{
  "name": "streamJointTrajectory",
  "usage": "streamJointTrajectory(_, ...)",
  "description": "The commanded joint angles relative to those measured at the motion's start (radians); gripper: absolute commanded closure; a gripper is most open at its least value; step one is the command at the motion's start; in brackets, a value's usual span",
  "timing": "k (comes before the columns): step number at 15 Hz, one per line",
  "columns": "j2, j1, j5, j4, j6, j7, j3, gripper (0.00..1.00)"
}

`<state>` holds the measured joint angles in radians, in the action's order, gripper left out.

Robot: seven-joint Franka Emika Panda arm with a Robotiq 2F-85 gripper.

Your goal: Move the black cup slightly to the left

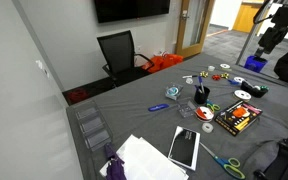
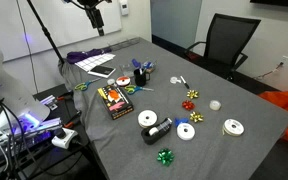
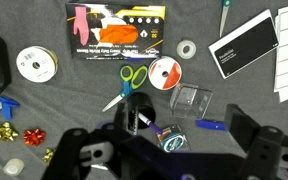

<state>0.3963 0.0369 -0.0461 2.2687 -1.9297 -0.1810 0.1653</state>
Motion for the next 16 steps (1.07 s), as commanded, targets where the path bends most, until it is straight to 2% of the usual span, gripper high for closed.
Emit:
streamJointTrajectory(1, -0.002, 0.013, -0.005, -0.003, 0.003, -0.004, -0.011, 0.00)
streamJointTrajectory(10, -0.002, 0.013, -0.005, -0.003, 0.003, -0.004, -0.011, 0.00)
streamJointTrajectory(13, -0.050, 0.016, -0.020, -0.017, -0.045, 0.094, -0.031, 0.00)
streamJointTrajectory(16, -0.122, 0.028, -0.002, -0.028, -0.142, 0.254, -0.064, 0.00)
